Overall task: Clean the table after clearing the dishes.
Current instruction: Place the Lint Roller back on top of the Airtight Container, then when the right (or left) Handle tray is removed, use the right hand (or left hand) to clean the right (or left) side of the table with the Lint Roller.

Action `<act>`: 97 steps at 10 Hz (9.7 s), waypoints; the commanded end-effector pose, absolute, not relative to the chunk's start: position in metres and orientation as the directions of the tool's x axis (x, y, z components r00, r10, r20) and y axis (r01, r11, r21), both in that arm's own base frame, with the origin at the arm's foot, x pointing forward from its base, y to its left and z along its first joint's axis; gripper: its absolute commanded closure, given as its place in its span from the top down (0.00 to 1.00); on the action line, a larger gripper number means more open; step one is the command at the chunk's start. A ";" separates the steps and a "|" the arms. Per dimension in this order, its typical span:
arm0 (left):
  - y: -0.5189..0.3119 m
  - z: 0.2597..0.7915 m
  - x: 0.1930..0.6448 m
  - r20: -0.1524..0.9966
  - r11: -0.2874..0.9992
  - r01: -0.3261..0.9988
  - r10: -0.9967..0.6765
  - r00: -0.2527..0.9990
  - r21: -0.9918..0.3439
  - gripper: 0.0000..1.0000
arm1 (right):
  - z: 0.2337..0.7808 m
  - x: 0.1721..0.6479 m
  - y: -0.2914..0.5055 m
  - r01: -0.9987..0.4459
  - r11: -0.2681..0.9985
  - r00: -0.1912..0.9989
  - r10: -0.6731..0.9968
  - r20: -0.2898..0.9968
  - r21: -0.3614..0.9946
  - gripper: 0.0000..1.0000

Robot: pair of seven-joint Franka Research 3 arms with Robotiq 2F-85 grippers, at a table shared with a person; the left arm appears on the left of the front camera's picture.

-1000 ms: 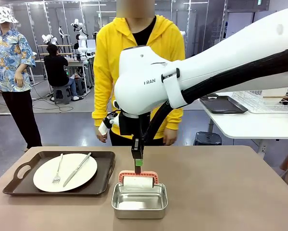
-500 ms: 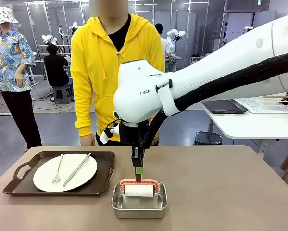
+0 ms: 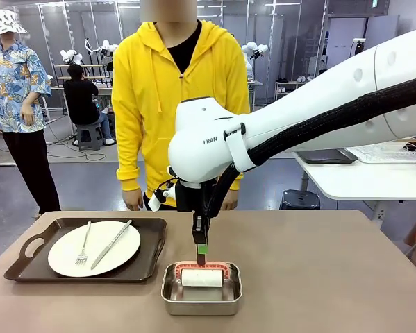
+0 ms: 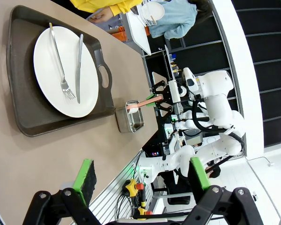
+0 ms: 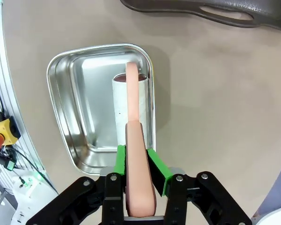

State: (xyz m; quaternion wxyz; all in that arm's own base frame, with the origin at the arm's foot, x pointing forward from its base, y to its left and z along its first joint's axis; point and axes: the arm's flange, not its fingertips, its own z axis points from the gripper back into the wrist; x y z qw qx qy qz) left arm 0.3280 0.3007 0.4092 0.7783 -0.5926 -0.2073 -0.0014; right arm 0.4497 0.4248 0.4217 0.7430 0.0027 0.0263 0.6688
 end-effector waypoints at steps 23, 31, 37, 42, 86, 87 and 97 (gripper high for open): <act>0.302 0.410 0.326 0.332 0.296 0.255 0.244 0.911 -0.920 1.00 | 0.429 0.460 0.400 -0.999 0.032 0.033 0.994 0.105 0.017 0.61; 0.302 0.410 0.326 0.332 0.296 0.255 0.244 0.911 -0.920 1.00 | 0.456 0.455 0.401 -0.999 0.040 0.037 0.992 0.118 -0.026 1.00; 0.302 0.410 0.326 0.332 0.296 0.255 0.244 0.911 -0.920 1.00 | 0.458 0.461 0.402 -0.999 0.019 0.017 0.994 0.105 -0.026 1.00; 0.302 0.410 0.326 0.332 0.296 0.255 0.244 0.911 -0.920 1.00 | 0.458 0.461 0.402 -0.999 0.019 0.017 0.994 0.105 -0.026 1.00; 0.302 0.410 0.326 0.332 0.296 0.255 0.244 0.911 -0.920 1.00 | 0.399 0.448 -0.298 -0.424 0.334 0.864 -0.128 0.487 0.842 1.00; 0.302 0.410 0.326 0.332 0.296 0.255 0.244 0.911 -0.920 1.00 | 0.399 0.448 -0.298 -0.424 0.334 0.864 -0.128 0.487 0.842 1.00; 0.302 0.410 0.326 0.332 0.296 0.255 0.244 0.911 -0.920 1.00 | 0.399 0.448 -0.298 -0.424 0.334 0.864 -0.128 0.487 0.842 1.00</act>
